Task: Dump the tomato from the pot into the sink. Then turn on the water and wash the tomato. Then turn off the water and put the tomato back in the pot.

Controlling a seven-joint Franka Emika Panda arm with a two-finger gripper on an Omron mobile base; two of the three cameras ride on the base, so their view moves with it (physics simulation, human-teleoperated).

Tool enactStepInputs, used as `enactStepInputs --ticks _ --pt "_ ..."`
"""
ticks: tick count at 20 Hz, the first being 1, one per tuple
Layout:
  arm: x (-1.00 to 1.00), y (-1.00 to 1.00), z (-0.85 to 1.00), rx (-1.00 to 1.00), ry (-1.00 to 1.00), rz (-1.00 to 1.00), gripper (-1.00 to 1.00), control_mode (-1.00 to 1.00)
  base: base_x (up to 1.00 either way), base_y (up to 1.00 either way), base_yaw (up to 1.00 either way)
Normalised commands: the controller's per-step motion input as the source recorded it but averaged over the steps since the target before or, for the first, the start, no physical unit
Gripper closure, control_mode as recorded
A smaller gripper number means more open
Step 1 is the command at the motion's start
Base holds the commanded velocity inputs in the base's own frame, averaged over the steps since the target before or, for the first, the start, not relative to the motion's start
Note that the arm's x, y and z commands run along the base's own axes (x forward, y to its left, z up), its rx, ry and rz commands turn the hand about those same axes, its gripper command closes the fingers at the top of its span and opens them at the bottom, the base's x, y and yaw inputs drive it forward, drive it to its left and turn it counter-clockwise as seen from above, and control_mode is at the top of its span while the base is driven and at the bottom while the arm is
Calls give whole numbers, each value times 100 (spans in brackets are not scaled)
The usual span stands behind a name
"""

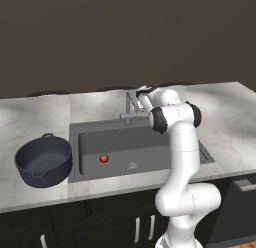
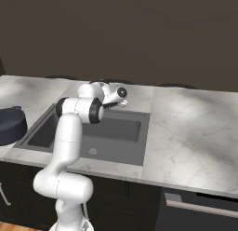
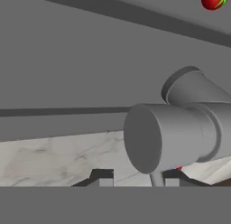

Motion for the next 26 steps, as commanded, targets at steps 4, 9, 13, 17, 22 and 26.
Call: enactStepInputs --ticks 4,9,13,17,22,26 --pt "3 -62 0 0 2 -5 100 -100 0 0 0" --pt "6 -73 0 0 2 -7 100 -100 0 0 0" --pt "5 -83 0 3 4 -9 100 -100 0 0 0" --pt "1 -82 0 4 5 -9 100 -100 0 0 0" --pt "0 -85 0 4 5 -10 100 -100 0 0 0" --pt "0 -87 0 5 5 -10 100 -100 0 0 0"
